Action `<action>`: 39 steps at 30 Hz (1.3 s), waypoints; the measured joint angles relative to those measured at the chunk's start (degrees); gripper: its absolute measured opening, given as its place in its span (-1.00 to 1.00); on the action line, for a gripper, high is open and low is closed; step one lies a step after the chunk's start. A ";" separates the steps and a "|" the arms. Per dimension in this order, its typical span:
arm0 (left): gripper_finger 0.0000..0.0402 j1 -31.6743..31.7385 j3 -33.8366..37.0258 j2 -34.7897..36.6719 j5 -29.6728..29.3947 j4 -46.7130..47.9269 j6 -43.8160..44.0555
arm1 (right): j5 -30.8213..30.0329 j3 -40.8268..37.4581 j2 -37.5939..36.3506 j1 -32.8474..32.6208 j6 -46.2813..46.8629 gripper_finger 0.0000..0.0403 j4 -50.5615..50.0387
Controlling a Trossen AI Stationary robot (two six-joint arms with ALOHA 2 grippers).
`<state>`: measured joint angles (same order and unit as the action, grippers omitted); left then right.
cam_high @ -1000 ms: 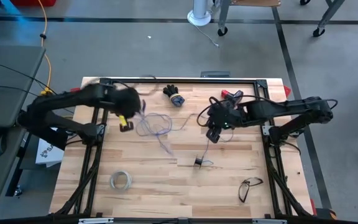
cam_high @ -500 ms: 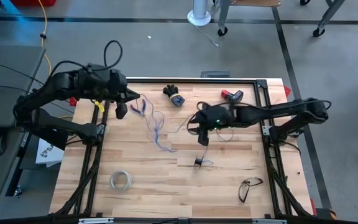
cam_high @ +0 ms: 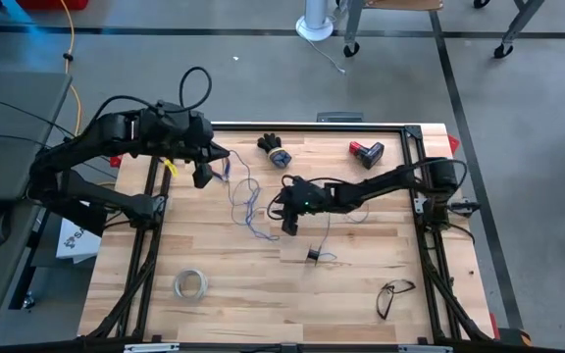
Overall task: Coil cords
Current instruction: Uncoil the blue wire from the black spool
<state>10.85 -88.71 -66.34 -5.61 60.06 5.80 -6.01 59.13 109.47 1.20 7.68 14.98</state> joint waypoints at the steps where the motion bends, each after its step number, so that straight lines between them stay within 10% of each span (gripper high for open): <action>1: -1.00 0.00 0.00 -0.18 0.01 -0.01 0.00 | 0.01 0.09 1.17 0.28 0.17 -0.26 0.65; 17: -1.00 0.00 0.00 -0.52 0.37 0.21 0.67 | 3.57 19.18 14.95 1.28 -14.18 -0.30 -8.65; 22: -1.00 0.00 0.00 0.14 -0.68 2.00 0.67 | 3.69 23.43 14.77 1.57 -13.77 -0.76 -16.40; 31: -1.00 -0.09 1.59 1.94 -5.38 11.38 5.80 | 4.32 25.57 4.39 1.83 -15.84 -0.99 -34.94; 39: -1.00 -2.94 18.06 4.88 -5.49 3.14 11.89 | 4.11 25.53 -9.40 3.08 -17.15 -1.00 -47.47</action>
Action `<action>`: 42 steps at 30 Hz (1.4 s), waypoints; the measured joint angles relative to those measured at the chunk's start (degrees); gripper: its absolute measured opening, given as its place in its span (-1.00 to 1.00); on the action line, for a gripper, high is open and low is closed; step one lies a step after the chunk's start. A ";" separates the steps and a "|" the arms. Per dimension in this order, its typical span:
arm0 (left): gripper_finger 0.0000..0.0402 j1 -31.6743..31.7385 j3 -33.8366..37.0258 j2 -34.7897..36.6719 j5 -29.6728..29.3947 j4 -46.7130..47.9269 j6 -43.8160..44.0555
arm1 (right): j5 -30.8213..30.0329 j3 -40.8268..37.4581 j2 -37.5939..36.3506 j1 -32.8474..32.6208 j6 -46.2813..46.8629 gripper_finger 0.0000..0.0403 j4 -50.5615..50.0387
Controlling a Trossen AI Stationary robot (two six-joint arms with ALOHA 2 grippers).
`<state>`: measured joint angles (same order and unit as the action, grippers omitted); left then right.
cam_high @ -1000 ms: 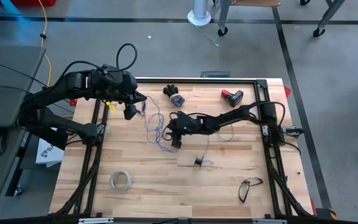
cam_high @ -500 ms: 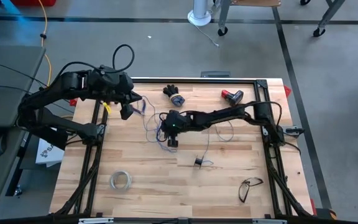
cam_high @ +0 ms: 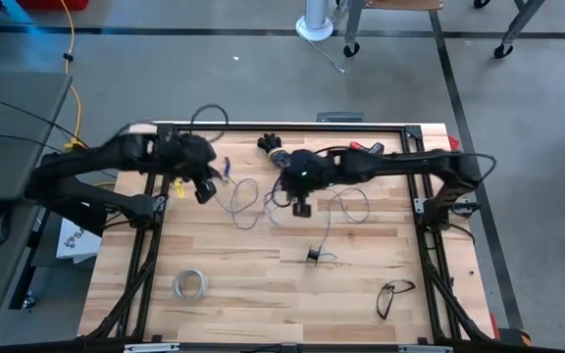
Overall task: Coil cords
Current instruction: Uncoil the blue wire from the black spool
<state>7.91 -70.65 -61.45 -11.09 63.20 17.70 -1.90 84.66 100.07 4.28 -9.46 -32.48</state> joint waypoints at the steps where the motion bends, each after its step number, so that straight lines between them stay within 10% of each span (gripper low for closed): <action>1: -1.00 -0.59 3.14 0.73 0.00 -2.71 0.83 | -0.01 0.00 -1.32 0.17 0.12 -1.00 -1.75; 13: -0.84 -5.04 35.08 5.16 10.94 -29.99 20.65 | 3.55 -0.07 -12.14 -0.33 -1.06 -1.00 -14.33; 26: -0.01 -5.04 22.43 4.73 11.77 -28.04 -7.23 | 12.29 -0.09 -12.55 -0.23 -3.02 -1.00 -13.98; 31: 0.18 -4.39 19.32 1.50 4.50 -40.34 -20.46 | 23.87 -0.09 -12.31 -2.20 0.75 -1.00 -7.32; 42: 0.21 -4.90 19.36 -12.96 15.44 -75.35 -26.68 | 39.91 -0.09 -12.31 -5.08 17.08 -1.00 12.01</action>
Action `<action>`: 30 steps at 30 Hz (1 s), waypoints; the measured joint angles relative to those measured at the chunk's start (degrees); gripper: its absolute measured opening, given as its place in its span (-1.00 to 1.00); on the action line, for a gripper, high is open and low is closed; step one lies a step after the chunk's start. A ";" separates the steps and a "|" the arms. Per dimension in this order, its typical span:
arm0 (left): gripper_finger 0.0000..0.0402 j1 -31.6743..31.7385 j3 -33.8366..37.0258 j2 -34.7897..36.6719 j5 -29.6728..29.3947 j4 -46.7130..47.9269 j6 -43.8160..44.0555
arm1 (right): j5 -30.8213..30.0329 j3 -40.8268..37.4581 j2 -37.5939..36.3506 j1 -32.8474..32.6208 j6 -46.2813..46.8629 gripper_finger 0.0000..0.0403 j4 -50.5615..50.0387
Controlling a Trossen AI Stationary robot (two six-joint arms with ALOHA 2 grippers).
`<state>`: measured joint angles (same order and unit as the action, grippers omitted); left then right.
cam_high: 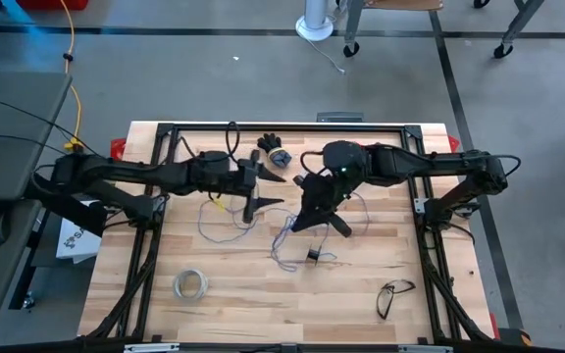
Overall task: Coil cords
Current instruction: Uncoil the blue wire from the black spool
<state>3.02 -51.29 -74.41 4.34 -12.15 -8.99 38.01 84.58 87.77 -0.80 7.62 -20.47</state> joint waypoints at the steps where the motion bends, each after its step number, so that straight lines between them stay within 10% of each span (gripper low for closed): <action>1: 0.21 -0.21 0.02 -1.01 0.83 -1.92 0.90 | 0.03 0.00 0.00 -0.02 2.04 -1.00 3.71; 18: 0.21 -1.67 0.02 -2.89 18.10 -10.53 27.49 | -3.07 0.00 0.00 0.81 5.33 -1.00 15.61; 30: 0.21 -1.91 0.07 -6.69 11.14 -17.94 25.32 | -3.07 0.00 0.00 1.16 5.40 -1.00 19.61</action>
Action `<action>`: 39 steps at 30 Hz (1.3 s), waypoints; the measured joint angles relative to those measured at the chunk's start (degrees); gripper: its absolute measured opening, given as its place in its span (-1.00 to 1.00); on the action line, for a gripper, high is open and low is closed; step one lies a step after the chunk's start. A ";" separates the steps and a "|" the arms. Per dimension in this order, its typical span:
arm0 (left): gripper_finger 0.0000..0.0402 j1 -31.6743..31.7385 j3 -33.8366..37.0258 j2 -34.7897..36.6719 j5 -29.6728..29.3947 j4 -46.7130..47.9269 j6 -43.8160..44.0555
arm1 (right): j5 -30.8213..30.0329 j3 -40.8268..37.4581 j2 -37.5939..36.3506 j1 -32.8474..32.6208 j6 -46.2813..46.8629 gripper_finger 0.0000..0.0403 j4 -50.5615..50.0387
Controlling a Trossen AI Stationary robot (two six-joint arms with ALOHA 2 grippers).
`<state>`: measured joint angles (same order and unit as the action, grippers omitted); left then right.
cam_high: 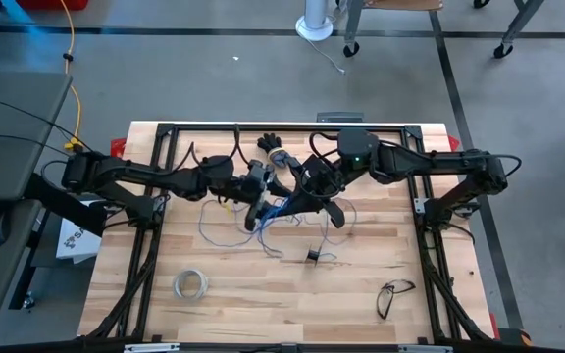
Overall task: Coil cords
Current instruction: Uncoil the blue wire from the black spool
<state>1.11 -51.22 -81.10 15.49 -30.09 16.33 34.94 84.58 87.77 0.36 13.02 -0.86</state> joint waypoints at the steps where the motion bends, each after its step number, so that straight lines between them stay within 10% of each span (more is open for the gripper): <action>1: 0.21 -0.10 0.00 0.00 0.67 -0.20 0.02 | 0.00 0.00 0.00 0.02 0.01 -1.00 0.20; 21: 0.17 -0.66 -0.02 -1.10 2.21 -1.23 -1.86 | -0.02 0.00 0.00 0.02 1.09 -1.00 2.42; 39: -0.55 -0.77 -0.02 -3.26 2.40 -2.90 -0.43 | -0.15 0.00 0.00 0.02 1.09 -1.00 2.46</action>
<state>0.34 -51.24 -84.36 17.89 -32.99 15.90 34.79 84.58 87.77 0.38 14.11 1.61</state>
